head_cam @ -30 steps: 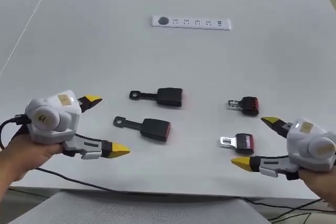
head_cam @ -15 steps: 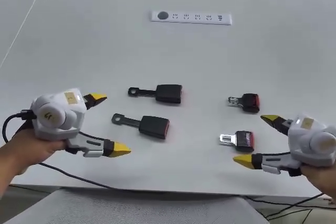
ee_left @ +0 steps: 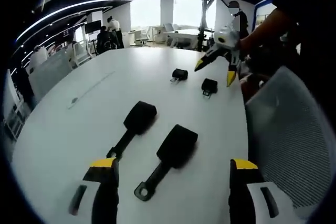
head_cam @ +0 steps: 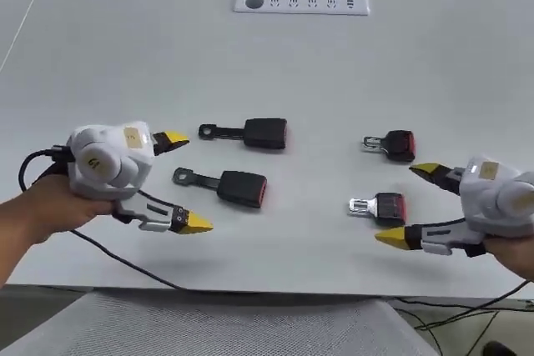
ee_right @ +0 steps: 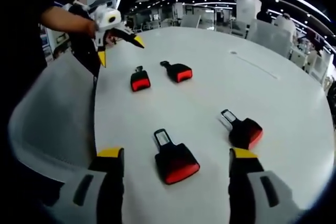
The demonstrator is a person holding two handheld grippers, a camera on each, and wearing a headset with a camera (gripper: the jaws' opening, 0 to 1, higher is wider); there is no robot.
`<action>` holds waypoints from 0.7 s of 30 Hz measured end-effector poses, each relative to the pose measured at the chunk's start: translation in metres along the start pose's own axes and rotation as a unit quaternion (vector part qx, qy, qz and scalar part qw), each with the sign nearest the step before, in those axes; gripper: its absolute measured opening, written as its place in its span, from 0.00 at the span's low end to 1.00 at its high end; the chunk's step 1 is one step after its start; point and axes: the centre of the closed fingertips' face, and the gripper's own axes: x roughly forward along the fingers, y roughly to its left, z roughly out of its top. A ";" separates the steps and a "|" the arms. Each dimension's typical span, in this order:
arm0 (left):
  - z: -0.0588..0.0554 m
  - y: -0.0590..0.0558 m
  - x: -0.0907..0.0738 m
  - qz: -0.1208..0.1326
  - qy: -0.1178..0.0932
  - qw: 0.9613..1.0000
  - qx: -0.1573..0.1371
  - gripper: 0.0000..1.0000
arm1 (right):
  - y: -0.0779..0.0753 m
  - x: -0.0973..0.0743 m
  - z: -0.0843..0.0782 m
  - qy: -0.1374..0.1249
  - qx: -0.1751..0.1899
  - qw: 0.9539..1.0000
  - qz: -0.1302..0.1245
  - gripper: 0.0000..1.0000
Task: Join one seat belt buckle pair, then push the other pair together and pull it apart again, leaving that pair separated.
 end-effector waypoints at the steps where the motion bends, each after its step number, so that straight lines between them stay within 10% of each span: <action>1: 0.001 0.001 0.002 -0.004 0.003 1.000 0.009 0.89 | 0.000 0.001 -0.001 0.004 -0.002 1.000 0.004 0.82; 21: -0.007 0.001 0.045 -0.059 0.047 0.995 0.070 0.74 | -0.004 0.016 -0.014 0.043 -0.011 0.997 0.066 0.73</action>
